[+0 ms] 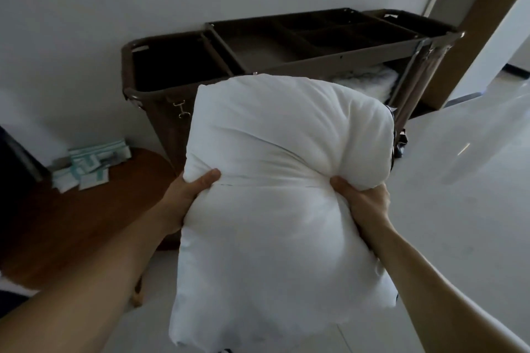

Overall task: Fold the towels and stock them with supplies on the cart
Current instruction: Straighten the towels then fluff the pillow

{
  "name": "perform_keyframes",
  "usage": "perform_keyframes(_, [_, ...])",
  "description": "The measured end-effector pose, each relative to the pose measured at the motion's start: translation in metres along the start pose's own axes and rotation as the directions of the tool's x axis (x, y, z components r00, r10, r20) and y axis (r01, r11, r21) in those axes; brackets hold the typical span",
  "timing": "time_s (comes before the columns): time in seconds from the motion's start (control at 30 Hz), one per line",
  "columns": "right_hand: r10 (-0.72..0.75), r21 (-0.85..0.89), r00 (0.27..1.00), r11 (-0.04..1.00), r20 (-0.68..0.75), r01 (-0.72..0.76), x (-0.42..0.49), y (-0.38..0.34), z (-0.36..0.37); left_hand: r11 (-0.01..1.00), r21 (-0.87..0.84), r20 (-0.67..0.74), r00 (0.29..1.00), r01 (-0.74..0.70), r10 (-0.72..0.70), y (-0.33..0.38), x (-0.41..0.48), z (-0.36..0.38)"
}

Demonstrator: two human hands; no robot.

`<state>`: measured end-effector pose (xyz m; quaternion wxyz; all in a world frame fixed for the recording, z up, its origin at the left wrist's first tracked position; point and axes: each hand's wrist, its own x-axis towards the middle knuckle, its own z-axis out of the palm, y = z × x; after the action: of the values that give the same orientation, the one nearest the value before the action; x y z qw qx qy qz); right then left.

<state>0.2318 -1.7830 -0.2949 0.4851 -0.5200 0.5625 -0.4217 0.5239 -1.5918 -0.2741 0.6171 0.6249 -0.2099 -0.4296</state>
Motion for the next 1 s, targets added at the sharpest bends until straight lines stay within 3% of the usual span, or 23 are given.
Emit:
perform_keyframes(0.4, [0.022,-0.066,1.000,0.998,-0.006,-0.022,0.154,0.035,-0.038,0.995,0.046,0.124,0.988,0.092,-0.097,-0.030,0.116,0.114])
perform_keyframes(0.77, [-0.018,-0.030,0.965,0.999,0.261,0.026,0.308,0.071,-0.067,0.983,-0.047,-0.093,0.979,0.178,-0.182,-0.077,0.164,0.226])
perform_keyframes(1.0, [0.012,-0.056,0.932,0.998,0.361,0.008,0.361,0.105,-0.052,0.985,-0.071,-0.159,0.973,0.156,-0.166,-0.115,0.177,0.243])
